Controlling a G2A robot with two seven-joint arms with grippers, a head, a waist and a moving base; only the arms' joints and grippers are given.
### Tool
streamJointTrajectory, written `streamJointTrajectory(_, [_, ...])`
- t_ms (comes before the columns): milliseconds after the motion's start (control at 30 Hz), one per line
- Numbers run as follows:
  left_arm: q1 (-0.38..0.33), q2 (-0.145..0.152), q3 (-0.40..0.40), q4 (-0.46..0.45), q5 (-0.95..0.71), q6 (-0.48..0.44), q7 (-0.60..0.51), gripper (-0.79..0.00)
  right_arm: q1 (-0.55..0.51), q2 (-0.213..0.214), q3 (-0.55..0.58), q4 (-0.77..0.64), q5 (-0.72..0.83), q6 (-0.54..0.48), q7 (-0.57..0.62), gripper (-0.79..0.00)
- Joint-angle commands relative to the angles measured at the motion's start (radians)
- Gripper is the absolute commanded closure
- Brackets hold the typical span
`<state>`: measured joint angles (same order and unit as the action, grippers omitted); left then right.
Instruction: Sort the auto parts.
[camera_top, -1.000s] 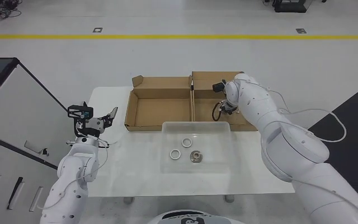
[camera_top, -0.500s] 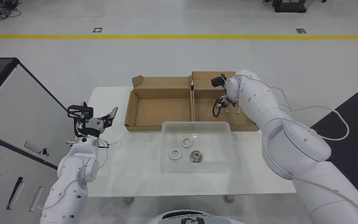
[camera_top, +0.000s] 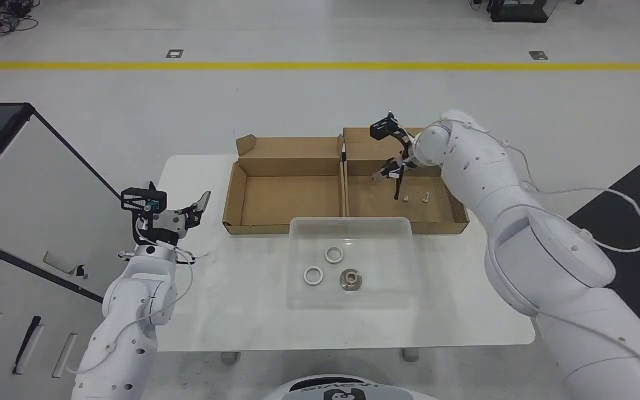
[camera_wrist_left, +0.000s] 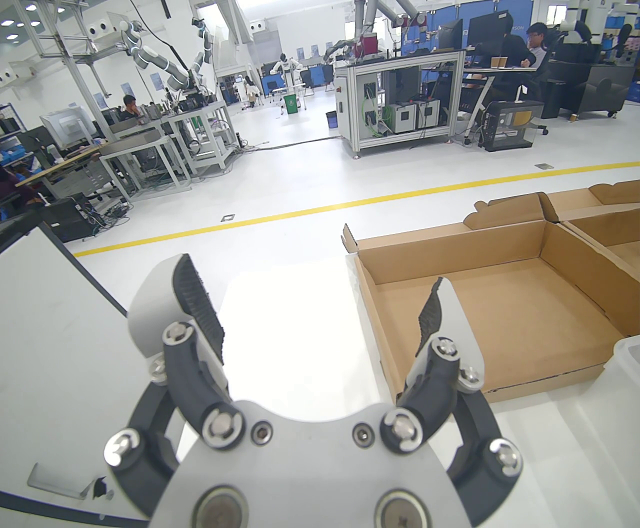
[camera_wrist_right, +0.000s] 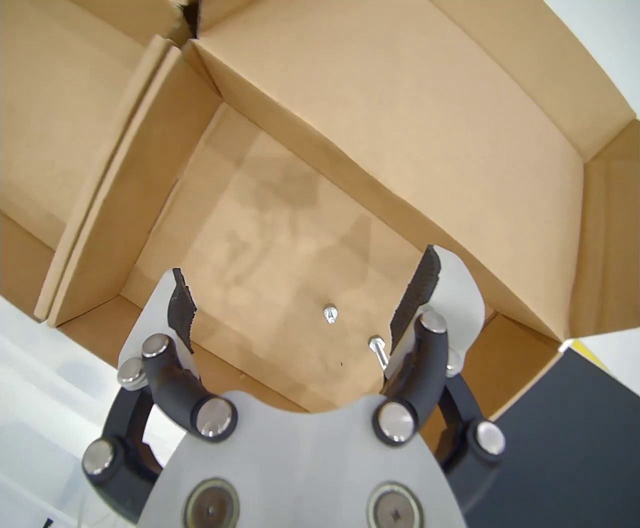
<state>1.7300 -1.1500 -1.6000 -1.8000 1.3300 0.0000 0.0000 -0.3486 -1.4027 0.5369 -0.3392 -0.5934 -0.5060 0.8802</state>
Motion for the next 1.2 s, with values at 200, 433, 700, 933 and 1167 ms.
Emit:
streamJointTrajectory(200, [0.0, 0.0, 0.0, 0.0, 0.0, 0.0, 0.0, -0.785, -0.035, 0.085, 0.088, -0.115, 0.075, -0.185, 0.034, -0.785])
streamJointTrajectory(433, [0.0, 0.0, 0.0, 0.0, 0.0, 0.0, 0.0, -0.785, -0.118, 0.182, 0.202, -0.301, 0.156, -0.252, 0.126, -0.785])
streamJointTrajectory(700, [0.0, 0.0, 0.0, 0.0, 0.0, 0.0, 0.0, -0.785, -0.285, 0.307, 0.352, -0.6, 0.277, -0.198, 0.236, -0.785])
streamJointTrajectory(933, [0.0, 0.0, 0.0, 0.0, 0.0, 0.0, 0.0, -0.785, -0.414, 0.416, 0.423, -0.824, 0.407, -0.158, 0.276, -0.785])
streamJointTrajectory(1167, [0.0, 0.0, 0.0, 0.0, 0.0, 0.0, 0.0, -0.785, -0.496, 0.527, 0.463, -0.916, 0.542, -0.193, 0.242, -0.785])
